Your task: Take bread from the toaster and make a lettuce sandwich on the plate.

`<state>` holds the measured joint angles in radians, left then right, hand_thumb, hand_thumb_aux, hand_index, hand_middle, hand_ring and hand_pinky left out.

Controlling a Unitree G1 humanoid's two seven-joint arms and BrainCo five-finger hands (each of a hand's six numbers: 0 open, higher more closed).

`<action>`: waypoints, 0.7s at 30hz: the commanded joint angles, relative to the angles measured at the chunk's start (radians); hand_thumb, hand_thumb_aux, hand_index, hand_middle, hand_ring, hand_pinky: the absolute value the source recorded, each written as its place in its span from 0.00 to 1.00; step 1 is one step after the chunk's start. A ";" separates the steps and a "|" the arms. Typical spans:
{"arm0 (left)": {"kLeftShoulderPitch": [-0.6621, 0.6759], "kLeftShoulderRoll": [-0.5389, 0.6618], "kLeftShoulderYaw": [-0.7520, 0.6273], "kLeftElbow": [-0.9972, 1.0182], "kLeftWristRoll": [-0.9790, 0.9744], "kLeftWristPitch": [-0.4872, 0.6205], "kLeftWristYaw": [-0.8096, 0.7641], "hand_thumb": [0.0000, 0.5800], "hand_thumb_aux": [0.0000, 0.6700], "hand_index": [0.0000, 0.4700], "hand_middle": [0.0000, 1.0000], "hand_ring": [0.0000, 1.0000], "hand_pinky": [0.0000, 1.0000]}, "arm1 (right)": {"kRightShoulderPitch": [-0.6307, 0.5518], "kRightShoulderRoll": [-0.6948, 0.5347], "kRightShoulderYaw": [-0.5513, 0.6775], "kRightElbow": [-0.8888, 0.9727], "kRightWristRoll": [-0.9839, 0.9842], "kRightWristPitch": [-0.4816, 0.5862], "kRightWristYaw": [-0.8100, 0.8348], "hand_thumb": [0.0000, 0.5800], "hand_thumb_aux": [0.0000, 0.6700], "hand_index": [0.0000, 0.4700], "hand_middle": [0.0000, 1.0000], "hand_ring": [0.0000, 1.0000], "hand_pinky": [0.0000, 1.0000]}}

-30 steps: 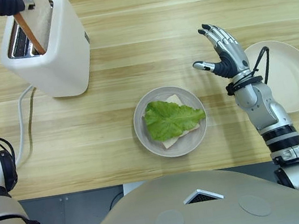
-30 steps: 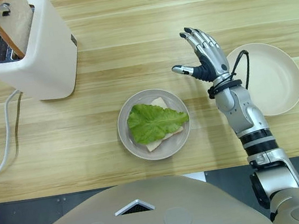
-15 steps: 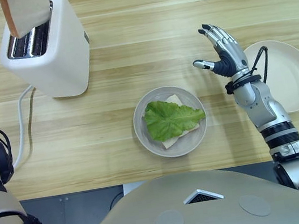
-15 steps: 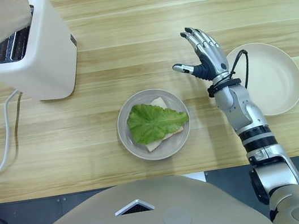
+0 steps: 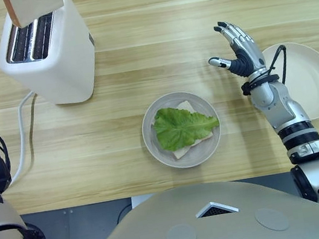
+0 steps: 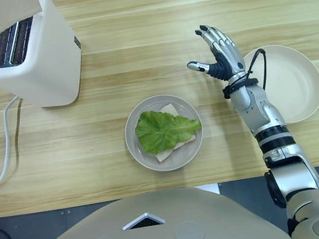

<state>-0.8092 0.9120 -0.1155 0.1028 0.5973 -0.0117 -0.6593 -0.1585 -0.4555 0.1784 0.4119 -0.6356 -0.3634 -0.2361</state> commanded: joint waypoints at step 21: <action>0.279 -0.344 -0.240 -0.284 -0.451 0.215 -0.267 1.00 1.00 1.00 1.00 1.00 1.00 | -0.015 -0.020 -0.033 0.017 0.092 -0.036 0.022 0.00 0.00 0.00 0.00 0.00 0.00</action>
<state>-0.5721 0.5995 -0.3148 -0.1936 0.1766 0.1833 -0.9051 -0.1896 -0.4715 0.1512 0.4574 -0.5591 -0.4134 -0.2295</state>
